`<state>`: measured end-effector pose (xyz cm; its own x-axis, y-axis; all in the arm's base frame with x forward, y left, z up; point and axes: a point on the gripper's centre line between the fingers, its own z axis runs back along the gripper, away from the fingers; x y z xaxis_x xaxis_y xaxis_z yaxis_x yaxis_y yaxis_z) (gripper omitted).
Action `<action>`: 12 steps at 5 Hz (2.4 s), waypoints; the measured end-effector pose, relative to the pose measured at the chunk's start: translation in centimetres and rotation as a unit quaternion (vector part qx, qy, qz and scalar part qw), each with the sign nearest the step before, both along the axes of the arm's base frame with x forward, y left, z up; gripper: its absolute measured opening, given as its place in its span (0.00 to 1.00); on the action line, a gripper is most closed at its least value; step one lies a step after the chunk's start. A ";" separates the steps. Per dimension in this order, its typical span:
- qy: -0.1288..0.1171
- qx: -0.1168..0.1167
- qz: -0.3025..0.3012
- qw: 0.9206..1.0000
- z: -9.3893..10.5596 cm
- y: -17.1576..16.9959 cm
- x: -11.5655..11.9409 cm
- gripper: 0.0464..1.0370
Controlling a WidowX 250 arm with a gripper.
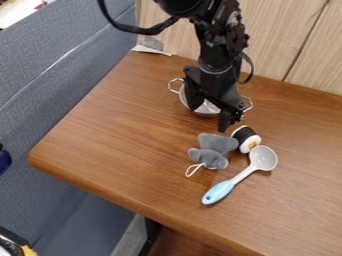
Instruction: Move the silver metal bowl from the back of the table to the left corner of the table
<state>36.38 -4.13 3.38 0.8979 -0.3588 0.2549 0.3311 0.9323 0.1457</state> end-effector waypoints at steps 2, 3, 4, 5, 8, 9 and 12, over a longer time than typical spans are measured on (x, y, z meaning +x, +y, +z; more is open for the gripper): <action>0.003 0.059 -0.087 0.994 -1.3 0.4 2.9 0.96; 0.000 0.088 -0.128 0.988 -2.5 0.4 3.6 0.96; 0.002 0.108 -0.160 0.981 -3.3 0.6 4.1 0.96; 0.024 0.135 -0.162 0.977 -4.8 1.3 4.4 0.91; 0.000 0.145 -0.141 0.979 -4.5 1.4 5.1 0.10; 0.001 0.144 -0.133 0.981 -4.7 1.5 4.9 0.03; -0.022 0.188 -0.046 0.981 -0.5 4.0 2.6 0.03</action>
